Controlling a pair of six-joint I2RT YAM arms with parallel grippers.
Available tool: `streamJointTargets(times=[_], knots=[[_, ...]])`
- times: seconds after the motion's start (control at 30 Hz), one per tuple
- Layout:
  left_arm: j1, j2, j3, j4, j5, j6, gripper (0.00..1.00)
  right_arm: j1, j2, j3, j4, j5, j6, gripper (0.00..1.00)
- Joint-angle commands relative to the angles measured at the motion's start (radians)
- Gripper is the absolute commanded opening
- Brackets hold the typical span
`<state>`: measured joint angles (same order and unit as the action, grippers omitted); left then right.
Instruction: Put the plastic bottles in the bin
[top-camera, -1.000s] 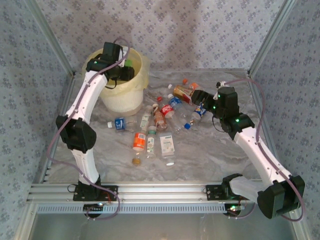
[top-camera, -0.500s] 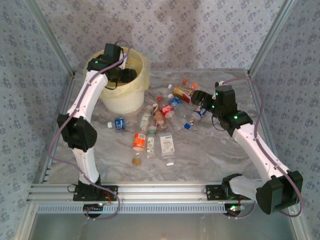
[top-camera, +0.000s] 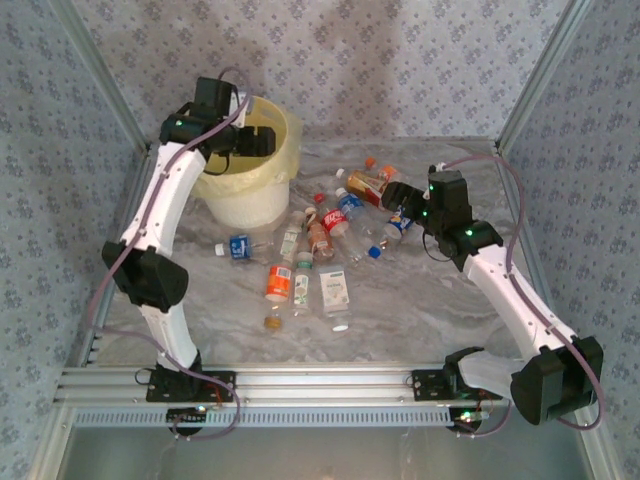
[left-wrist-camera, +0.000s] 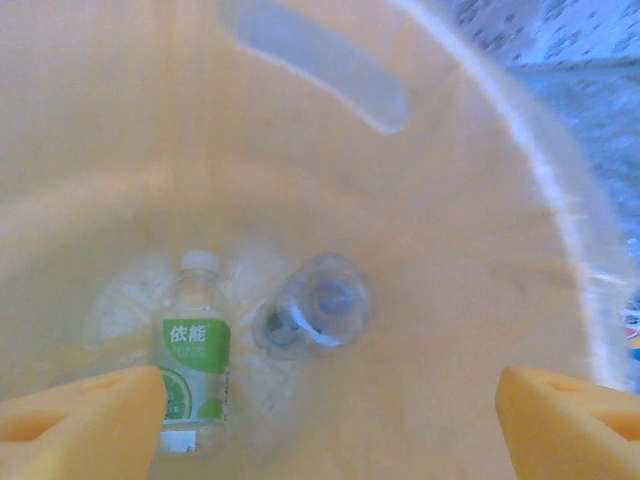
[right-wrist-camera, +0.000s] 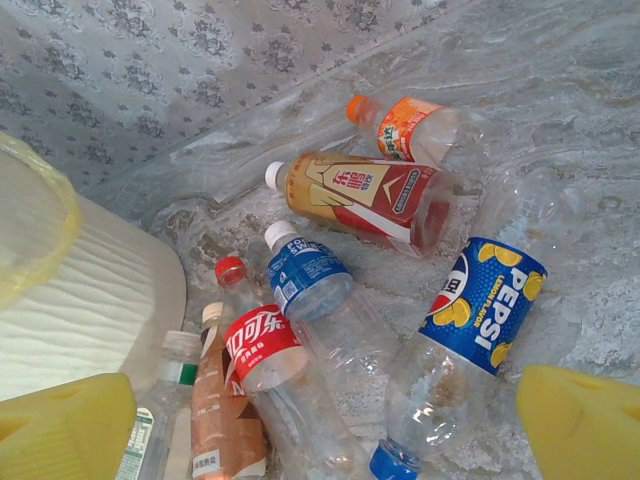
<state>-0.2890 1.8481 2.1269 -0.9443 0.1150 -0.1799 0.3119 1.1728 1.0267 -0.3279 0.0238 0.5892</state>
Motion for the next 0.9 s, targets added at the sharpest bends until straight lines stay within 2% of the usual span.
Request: streamJointTargets(times=[0.0, 0.03, 0.1, 0.23, 0.4, 0.47, 0.57, 0.67, 0.77, 0.87], knots=[[-0.006, -0.107, -0.044, 0.063, 0.036, -0.038, 0.88, -0.004, 0.002, -0.002, -0.007, 0.028, -0.013, 1.00], [-0.007, -0.125, -0.062, 0.077, 0.035, -0.043, 0.89, -0.004, 0.002, -0.005, -0.007, 0.032, -0.012, 1.00], [-0.016, -0.172, -0.113, 0.115, 0.026, -0.064, 0.98, -0.004, 0.002, -0.014, -0.010, 0.044, -0.009, 1.00], [-0.061, -0.275, -0.240, 0.178, -0.063, -0.109, 0.98, -0.004, -0.002, -0.025, -0.034, 0.070, -0.008, 1.00], [-0.228, -0.433, -0.428, 0.211, -0.311, -0.122, 0.98, -0.003, -0.028, -0.064, -0.010, 0.126, -0.003, 1.00], [-0.291, -0.488, -0.494, 0.200, -0.361, -0.127, 0.98, -0.002, -0.049, -0.094, 0.028, 0.119, -0.002, 1.00], [-0.353, -0.564, -0.618, 0.203, -0.312, -0.179, 0.98, -0.002, -0.081, -0.132, 0.078, 0.111, -0.015, 1.00], [-0.408, -0.614, -0.749, 0.200, -0.329, -0.215, 0.98, -0.002, -0.110, -0.160, 0.118, 0.119, -0.017, 1.00], [-0.414, -0.630, -0.864, 0.181, -0.347, -0.286, 0.98, -0.003, -0.132, -0.177, 0.152, 0.121, -0.017, 1.00], [-0.414, -0.630, -0.977, 0.198, -0.307, -0.338, 0.98, -0.002, -0.136, -0.172, 0.150, 0.117, -0.019, 1.00]])
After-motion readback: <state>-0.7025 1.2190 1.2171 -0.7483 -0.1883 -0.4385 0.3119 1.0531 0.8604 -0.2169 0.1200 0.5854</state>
